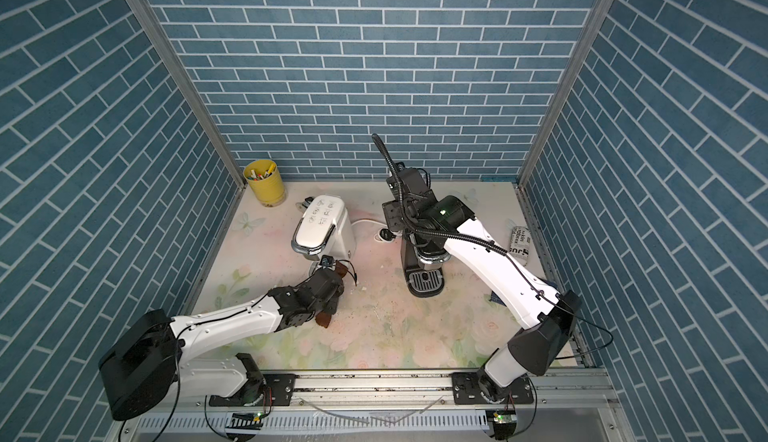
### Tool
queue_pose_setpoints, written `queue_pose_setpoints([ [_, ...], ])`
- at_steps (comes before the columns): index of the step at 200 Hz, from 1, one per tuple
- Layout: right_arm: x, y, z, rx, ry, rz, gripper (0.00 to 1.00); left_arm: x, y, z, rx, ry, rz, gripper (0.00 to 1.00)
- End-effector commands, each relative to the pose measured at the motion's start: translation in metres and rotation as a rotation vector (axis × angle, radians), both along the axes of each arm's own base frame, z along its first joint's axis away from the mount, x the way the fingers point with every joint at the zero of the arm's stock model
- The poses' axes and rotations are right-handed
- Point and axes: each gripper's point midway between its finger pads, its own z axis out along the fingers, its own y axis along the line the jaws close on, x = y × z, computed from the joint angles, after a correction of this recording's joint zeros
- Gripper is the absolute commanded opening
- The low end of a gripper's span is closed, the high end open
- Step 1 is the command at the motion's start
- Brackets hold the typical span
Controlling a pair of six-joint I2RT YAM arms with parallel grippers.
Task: Wipe the surface of a coffee machine
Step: Wipe the dirt from the surface of the coffee machine.
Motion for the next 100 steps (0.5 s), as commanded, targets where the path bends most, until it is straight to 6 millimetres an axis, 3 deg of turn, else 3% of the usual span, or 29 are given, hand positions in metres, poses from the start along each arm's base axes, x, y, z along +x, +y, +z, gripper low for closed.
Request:
queue_pose_setpoints([
  [1,-0.004,-0.011,-0.001,0.007,0.011,-0.046,0.63,-0.009,0.015,-0.005,0.008,0.039,0.046,0.0],
  [59,-0.003,-0.009,-0.006,0.004,0.024,-0.047,0.63,-0.015,0.029,0.016,-0.07,-0.017,0.1,0.0],
  [100,-0.003,-0.01,-0.005,0.003,0.022,-0.051,0.62,-0.023,0.059,0.01,-0.13,0.003,0.216,0.0],
])
